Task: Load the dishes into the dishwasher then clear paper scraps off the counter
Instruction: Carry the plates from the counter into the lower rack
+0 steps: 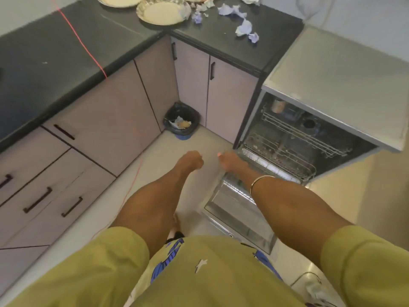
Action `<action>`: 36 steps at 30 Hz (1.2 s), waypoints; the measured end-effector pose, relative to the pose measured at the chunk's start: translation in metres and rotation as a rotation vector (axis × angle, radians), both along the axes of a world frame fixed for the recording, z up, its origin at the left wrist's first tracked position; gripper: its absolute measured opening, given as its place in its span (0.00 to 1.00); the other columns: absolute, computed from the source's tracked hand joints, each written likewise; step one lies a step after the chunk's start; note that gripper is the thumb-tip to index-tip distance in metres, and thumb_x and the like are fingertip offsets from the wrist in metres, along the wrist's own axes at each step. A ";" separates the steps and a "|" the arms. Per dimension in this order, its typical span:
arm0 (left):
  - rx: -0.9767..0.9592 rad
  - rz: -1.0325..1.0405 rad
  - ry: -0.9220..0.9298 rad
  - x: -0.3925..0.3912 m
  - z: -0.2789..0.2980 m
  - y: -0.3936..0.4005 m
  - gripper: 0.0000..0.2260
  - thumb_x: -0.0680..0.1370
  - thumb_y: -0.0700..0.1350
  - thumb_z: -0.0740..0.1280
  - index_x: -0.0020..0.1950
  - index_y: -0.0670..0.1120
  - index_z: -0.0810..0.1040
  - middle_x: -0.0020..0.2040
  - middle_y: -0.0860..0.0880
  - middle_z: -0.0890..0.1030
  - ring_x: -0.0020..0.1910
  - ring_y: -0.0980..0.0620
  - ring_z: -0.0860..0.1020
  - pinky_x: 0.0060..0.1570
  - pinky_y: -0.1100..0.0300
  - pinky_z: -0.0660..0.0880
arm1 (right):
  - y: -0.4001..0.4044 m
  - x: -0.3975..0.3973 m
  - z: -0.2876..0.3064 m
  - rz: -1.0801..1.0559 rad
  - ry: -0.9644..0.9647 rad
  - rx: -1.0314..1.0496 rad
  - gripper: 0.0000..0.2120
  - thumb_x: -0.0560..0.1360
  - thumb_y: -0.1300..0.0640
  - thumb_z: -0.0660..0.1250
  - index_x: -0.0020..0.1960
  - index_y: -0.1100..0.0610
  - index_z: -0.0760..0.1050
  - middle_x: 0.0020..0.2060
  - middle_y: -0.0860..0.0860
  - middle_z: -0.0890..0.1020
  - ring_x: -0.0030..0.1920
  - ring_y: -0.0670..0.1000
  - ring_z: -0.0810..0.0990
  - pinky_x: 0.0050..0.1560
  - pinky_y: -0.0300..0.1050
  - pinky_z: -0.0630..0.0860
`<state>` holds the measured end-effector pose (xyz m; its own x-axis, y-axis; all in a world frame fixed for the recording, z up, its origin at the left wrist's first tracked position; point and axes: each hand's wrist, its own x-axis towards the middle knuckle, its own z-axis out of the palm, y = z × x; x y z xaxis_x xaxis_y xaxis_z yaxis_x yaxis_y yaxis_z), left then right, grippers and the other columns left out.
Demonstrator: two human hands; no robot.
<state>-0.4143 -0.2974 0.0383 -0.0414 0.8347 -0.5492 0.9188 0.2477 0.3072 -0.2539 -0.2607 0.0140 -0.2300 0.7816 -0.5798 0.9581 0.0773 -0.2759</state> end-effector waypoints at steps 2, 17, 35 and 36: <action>-0.009 0.001 0.017 -0.033 0.001 0.015 0.18 0.84 0.44 0.54 0.69 0.35 0.70 0.69 0.37 0.72 0.66 0.38 0.72 0.61 0.51 0.69 | 0.020 -0.034 0.001 -0.007 -0.022 0.018 0.26 0.84 0.48 0.47 0.67 0.65 0.72 0.66 0.64 0.74 0.67 0.63 0.73 0.67 0.54 0.69; 0.079 -0.031 0.082 -0.219 0.006 0.149 0.18 0.85 0.41 0.49 0.68 0.33 0.71 0.66 0.34 0.74 0.63 0.34 0.72 0.62 0.45 0.69 | 0.148 -0.191 0.024 -0.050 -0.005 0.083 0.27 0.85 0.49 0.44 0.69 0.68 0.69 0.67 0.66 0.73 0.68 0.66 0.70 0.69 0.57 0.66; 0.344 0.155 -0.042 -0.269 0.044 0.445 0.13 0.85 0.45 0.53 0.46 0.42 0.72 0.45 0.43 0.77 0.39 0.48 0.72 0.44 0.51 0.69 | 0.465 -0.255 0.069 -0.109 0.114 0.175 0.23 0.86 0.51 0.47 0.67 0.65 0.71 0.62 0.65 0.77 0.62 0.64 0.75 0.62 0.55 0.72; 0.370 0.195 -0.059 -0.271 0.045 0.458 0.12 0.84 0.45 0.53 0.49 0.41 0.73 0.45 0.44 0.76 0.40 0.48 0.72 0.44 0.52 0.68 | 0.480 -0.256 0.071 -0.131 0.150 0.205 0.23 0.85 0.50 0.47 0.64 0.65 0.72 0.61 0.64 0.77 0.61 0.64 0.76 0.59 0.54 0.72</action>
<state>-0.6848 0.1609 0.0835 -0.1954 0.9556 -0.2204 0.8441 0.2783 0.4584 -0.5099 0.2192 0.0851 -0.1907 0.9076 -0.3739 0.9131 0.0242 -0.4069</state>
